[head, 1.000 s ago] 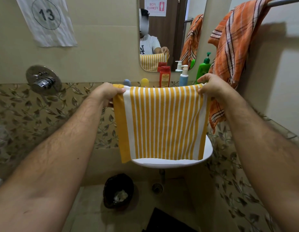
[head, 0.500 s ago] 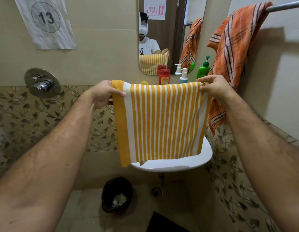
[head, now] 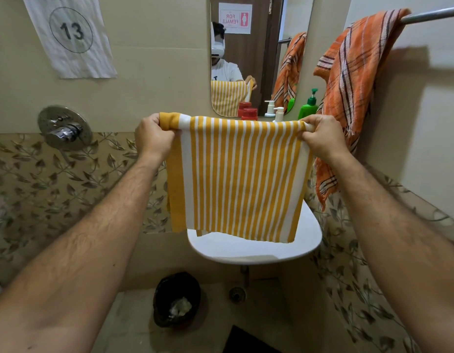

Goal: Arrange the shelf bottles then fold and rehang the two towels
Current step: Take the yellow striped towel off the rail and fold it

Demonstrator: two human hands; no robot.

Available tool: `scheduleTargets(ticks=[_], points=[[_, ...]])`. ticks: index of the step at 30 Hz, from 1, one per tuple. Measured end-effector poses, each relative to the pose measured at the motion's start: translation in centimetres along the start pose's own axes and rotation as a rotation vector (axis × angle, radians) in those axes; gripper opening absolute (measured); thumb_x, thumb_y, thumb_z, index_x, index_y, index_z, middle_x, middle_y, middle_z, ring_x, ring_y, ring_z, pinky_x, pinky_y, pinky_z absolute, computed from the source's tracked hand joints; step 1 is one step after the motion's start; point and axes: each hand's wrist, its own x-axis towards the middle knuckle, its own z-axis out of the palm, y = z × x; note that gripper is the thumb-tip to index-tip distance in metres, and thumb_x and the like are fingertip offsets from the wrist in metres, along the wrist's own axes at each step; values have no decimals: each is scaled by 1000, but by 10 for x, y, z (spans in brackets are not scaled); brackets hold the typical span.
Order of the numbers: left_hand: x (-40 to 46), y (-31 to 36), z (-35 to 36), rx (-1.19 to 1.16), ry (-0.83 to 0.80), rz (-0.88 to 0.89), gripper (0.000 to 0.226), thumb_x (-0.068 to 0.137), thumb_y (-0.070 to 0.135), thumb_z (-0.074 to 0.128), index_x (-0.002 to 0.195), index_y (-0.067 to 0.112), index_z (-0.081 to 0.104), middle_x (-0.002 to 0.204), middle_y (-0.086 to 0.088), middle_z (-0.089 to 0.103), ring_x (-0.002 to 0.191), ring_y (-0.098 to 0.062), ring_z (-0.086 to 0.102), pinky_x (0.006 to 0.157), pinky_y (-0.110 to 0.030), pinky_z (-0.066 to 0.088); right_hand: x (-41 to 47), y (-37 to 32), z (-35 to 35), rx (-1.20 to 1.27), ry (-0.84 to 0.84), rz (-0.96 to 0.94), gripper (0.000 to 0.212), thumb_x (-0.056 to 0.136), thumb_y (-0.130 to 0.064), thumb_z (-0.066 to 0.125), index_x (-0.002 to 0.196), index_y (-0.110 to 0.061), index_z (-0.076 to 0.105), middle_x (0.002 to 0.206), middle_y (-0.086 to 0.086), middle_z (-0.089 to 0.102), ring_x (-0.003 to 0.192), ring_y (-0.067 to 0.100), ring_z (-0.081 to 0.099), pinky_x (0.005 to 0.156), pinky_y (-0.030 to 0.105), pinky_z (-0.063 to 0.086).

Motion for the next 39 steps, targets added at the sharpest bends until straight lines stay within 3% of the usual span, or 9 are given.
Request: scheduleTargets(ticks=[4,9,15,18,21,25,29,32,39], points=[[0,-1,-3,-123,2,37,14,75,9,62,82,21,66,80,0,64,75,-16,58,65,-28,50,0,-3,-1,11,44,-16,20,90,-6,61,105,-11,73,94,-1,65,90,12,59,78,25,47],[-3,-5,-8,-284,-29,8,19,80,20,70,93,30,60,110,-5,64,98,-19,65,84,-40,59,1,0,-2,97,37,-21,14,92,-9,58,94,-17,70,90,-1,65,89,15,61,78,30,51],[-10,6,-9,-325,-83,63,17,91,16,65,87,31,58,88,9,65,82,-9,64,73,-31,58,9,12,-4,81,58,9,2,85,-18,64,85,-19,65,113,10,53,109,23,53,95,37,50],[-7,11,-11,-382,-117,71,20,88,16,70,89,30,55,88,7,63,80,-8,62,70,-27,56,10,16,-11,224,-33,89,15,85,-15,64,75,-23,57,90,6,58,88,20,59,76,34,54],[-5,12,-14,-454,-156,22,36,83,21,78,100,29,47,96,-2,61,84,-13,62,72,-30,56,3,18,-17,472,-204,226,16,94,-12,59,84,-21,51,86,3,60,77,16,60,64,28,49],[-6,14,-18,-598,-260,-125,57,82,15,79,125,23,42,111,-5,65,94,-18,69,72,-33,59,-3,29,-16,683,-245,285,12,97,-12,58,94,-23,53,90,3,63,76,14,65,63,28,52],[-9,14,-19,-684,-351,-184,44,85,15,74,125,10,56,102,-6,73,91,-24,73,71,-38,61,-3,35,-12,916,-293,341,16,97,-12,57,112,-18,55,93,3,67,74,10,70,62,26,57],[-12,20,-20,-733,-386,-212,23,89,19,70,110,12,63,92,-4,75,85,-25,74,66,-36,60,2,39,-11,995,-335,347,25,98,-12,55,122,-9,55,95,6,69,81,15,71,67,29,60],[-14,59,-11,-704,-407,-187,34,94,25,63,122,8,58,93,-10,72,77,-22,73,63,-33,58,10,54,4,1006,-294,398,37,99,-12,47,134,-3,51,115,20,66,98,28,67,93,46,54]])
